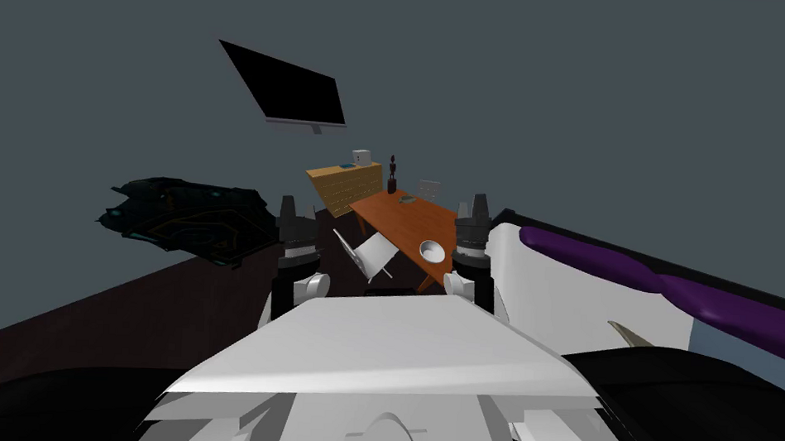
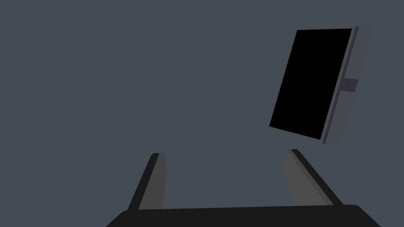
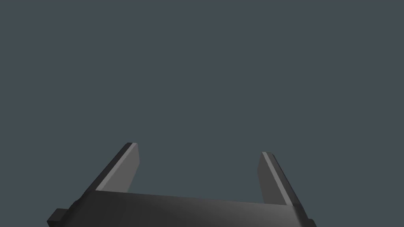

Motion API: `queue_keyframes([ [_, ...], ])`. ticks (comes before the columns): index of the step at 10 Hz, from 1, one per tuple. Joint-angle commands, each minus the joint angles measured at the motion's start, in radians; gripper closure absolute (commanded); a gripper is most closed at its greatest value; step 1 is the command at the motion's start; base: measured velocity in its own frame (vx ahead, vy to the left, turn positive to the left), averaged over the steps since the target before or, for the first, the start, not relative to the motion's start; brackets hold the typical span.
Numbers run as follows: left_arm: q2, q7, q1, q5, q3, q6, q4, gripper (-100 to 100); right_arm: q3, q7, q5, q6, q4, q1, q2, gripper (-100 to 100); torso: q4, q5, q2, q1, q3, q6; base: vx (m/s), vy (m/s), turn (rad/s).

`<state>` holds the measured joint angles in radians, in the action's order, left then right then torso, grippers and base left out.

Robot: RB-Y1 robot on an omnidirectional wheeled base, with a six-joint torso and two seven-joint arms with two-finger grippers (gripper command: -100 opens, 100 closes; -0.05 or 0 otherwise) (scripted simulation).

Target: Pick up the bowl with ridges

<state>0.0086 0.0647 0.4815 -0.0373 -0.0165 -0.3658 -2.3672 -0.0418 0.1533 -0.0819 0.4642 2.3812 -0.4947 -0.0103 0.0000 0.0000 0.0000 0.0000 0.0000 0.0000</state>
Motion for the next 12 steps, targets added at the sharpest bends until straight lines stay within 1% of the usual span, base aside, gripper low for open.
queue_keyframes([
  [1,0.0,0.0,0.0,0.0,0.0,0.0,0.0,0,0.006,0.002,-0.01,0.005,-0.017,0.0,-0.038,-100,0.0,0.0,0.0,0.0,0.0,0.0,-0.006,0.013,0.033],
  [3,0.0,0.0,0.0,0.0,0.0,0.0,0.0,0,0.014,0.005,-0.025,0.012,-0.042,0.0,-0.085,-100,0.0,0.0,0.001,0.001,0.0,0.0,-0.012,0.017,0.041],
  [6,0.0,0.0,0.0,0.0,0.0,0.0,0.0,0,0.029,0.013,-0.059,0.024,-0.101,0.0,-0.172,-100,0.0,0.0,0.001,0.001,0.0,0.0,-0.011,0.028,0.056],
  [7,0.0,0.0,0.0,0.0,0.0,0.0,0.0,0,0.029,0.013,-0.059,0.024,-0.101,0.0,-0.18,-100,0.0,0.0,0.0,0.001,0.0,0.0,-0.004,0.018,0.014],
  [9,0.0,0.0,0.0,0.0,0.0,0.0,0.0,0,0.038,0.023,-0.088,0.033,-0.152,-0.001,-0.249,-100,0.0,0.0,0.001,0.001,0.0,0.0,-0.011,0.024,0.061],
  [10,0.0,0.0,0.0,0.0,0.0,0.0,0.0,0,0.043,0.029,-0.104,0.037,-0.176,-0.002,-0.279,-100,0.0,0.0,0.001,0.001,0.0,0.0,-0.011,0.04,0.109],
  [11,0.0,0.0,0.0,0.0,0.0,0.0,0.0,0,0.043,0.029,-0.104,0.037,-0.181,-0.002,-0.296,-100,0.0,0.0,0.001,0.002,0.0,0.0,-0.005,0.027,0.016],
  [12,0.0,0.0,0.0,0.0,0.0,0.0,0.0,0,0.046,0.036,-0.121,0.042,-0.212,-0.002,-0.33,-100,0.0,0.0,0.0,0.001,0.0,0.0,-0.004,0.029,0.057],
])
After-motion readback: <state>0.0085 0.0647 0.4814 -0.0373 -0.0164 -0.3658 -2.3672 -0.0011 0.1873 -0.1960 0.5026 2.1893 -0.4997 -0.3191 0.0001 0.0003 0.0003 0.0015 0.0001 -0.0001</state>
